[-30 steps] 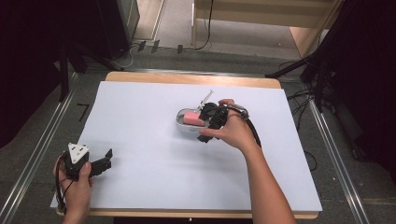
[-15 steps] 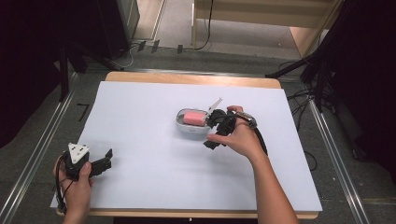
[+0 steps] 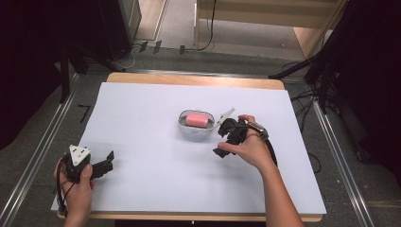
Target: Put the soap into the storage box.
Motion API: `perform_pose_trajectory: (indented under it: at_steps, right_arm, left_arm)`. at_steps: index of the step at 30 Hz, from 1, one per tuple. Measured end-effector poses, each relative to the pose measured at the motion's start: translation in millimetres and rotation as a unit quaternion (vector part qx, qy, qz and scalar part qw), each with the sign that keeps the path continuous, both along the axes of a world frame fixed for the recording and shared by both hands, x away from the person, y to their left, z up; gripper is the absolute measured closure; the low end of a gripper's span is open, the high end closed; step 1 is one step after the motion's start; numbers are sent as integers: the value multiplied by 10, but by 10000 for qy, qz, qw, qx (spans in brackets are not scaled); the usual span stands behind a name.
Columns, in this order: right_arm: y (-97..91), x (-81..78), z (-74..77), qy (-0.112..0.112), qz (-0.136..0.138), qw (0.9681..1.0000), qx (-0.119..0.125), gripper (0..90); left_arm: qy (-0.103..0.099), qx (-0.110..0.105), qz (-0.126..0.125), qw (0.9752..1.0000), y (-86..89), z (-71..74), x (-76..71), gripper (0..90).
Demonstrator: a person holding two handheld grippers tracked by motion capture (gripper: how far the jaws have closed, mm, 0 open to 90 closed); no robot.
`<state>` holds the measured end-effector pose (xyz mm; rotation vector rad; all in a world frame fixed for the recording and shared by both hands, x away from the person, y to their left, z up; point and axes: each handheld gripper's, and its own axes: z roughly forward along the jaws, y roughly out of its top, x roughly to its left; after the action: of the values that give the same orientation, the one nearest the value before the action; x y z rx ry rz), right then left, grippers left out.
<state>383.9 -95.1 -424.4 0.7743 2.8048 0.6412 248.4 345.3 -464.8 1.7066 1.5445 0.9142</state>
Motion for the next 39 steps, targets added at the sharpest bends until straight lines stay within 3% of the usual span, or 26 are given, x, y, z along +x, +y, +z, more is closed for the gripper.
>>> perform_pose_trajectory:
  at_steps: [15,21,39]
  right_arm:
    - [-353,-187,-155,10,-340,9990,303,0]
    - [-478,-254,-187,-93,-431,9982,407,0]
    - [-945,-468,-279,-336,-922,9915,856,0]
  left_arm:
    - [6,40,-12,10000,-4,1,0,89]
    - [-6,44,-10,10000,-6,-1,1,90]
    - [-8,55,-7,10000,-11,-2,1,89]
